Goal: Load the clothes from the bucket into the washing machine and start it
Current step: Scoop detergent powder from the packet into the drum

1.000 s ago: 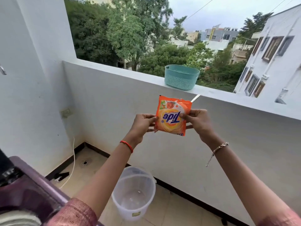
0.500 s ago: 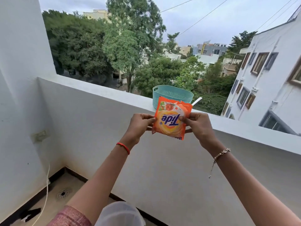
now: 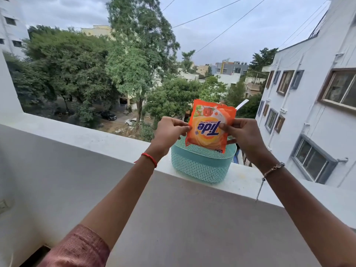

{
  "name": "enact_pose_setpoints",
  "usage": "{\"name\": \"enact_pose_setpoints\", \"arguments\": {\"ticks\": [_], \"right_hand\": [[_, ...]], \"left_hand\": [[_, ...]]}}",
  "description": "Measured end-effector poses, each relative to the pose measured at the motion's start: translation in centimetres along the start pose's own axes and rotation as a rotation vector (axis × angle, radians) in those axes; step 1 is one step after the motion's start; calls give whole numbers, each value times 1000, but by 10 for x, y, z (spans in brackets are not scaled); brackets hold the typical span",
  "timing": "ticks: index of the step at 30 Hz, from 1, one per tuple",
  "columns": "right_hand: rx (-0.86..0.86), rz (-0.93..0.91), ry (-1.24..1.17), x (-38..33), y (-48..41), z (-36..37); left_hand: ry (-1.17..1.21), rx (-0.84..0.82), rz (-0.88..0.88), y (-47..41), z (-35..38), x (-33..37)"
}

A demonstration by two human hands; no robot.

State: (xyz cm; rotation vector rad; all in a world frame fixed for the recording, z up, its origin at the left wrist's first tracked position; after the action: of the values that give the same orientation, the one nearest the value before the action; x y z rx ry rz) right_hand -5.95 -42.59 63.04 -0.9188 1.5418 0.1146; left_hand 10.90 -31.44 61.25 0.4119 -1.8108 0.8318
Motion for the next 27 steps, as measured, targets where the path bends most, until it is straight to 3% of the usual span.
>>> {"name": "enact_pose_setpoints", "arguments": {"ticks": [4,9,13,16,27], "right_hand": [[-27,90,144,25,-39,-3],[-188,363,353,66,-66,-4],[-266,423,437,81,-80,0],[-331,475,464,85,-86,0],[-270,246,738,85,-87,4]], "left_hand": [[-147,-94,-12,-44,10,-16],[-340,-323,-192,-74,30,-44],[-504,-520,-315,-89,42,-50],[-541,-556,-357,-95,50,-49],[-638,-489,-426,-104,60,-53]]}}
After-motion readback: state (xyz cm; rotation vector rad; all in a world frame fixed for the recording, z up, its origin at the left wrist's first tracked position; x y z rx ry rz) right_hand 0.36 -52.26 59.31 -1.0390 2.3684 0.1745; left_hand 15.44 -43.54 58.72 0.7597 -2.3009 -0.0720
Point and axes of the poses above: each hand's wrist, its own y-axis away from the middle knuckle, its own z-axis out of the palm, x = y × z, the point moved 2 cm from there along -y, towards the middle knuckle, and after that the axes turned 2 degrees about -x, right-handed, at the moved point
